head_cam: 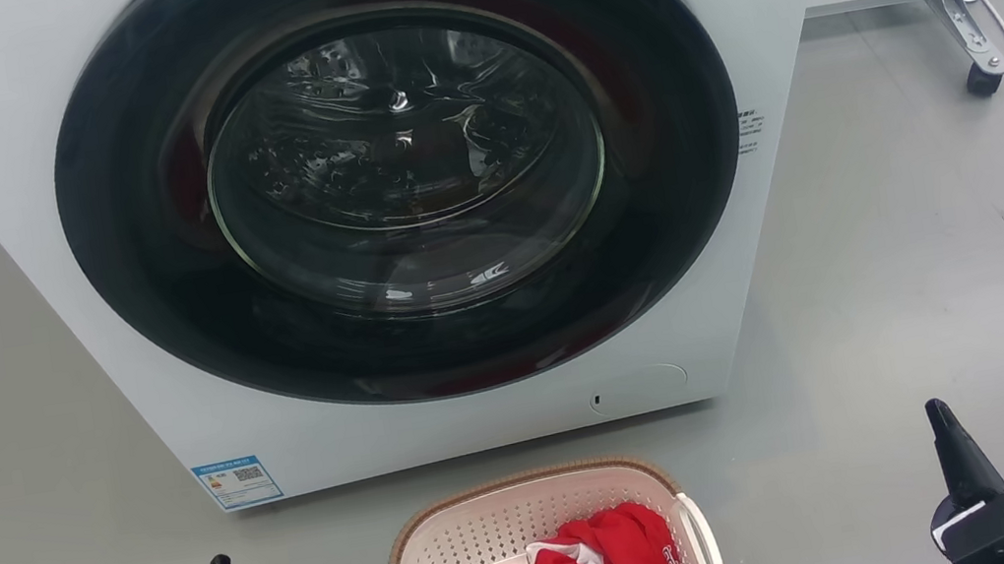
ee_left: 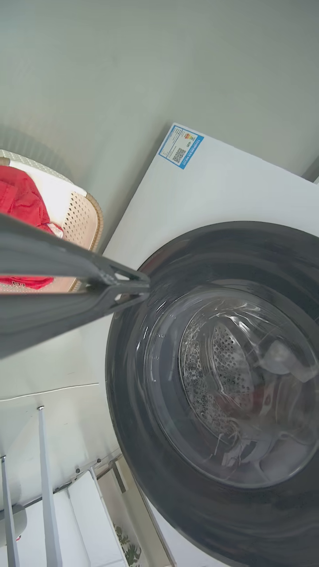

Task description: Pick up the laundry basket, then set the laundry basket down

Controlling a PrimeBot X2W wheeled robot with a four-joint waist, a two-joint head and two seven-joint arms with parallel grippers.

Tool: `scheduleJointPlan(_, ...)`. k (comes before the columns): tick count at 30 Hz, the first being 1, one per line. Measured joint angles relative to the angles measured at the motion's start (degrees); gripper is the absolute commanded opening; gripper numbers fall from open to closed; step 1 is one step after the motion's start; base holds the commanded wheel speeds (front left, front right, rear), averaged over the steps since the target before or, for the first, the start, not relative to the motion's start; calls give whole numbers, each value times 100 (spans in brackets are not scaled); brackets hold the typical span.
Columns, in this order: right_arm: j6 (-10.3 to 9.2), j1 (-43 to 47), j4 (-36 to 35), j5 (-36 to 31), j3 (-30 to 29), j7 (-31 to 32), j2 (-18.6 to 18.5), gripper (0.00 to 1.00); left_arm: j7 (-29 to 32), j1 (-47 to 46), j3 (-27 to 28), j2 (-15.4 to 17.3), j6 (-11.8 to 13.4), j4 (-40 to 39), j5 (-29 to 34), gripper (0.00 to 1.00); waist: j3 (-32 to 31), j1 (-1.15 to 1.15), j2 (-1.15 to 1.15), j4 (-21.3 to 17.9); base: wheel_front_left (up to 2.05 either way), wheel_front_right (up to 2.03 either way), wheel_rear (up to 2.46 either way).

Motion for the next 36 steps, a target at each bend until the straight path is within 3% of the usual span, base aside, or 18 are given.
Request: scheduleJointPlan(36, 526, -129, 311, 2708, -999, 609, 376, 0, 549, -481, 683, -388, -532, 591, -2605, 0, -69, 0, 0, 47, 0, 0, 0)
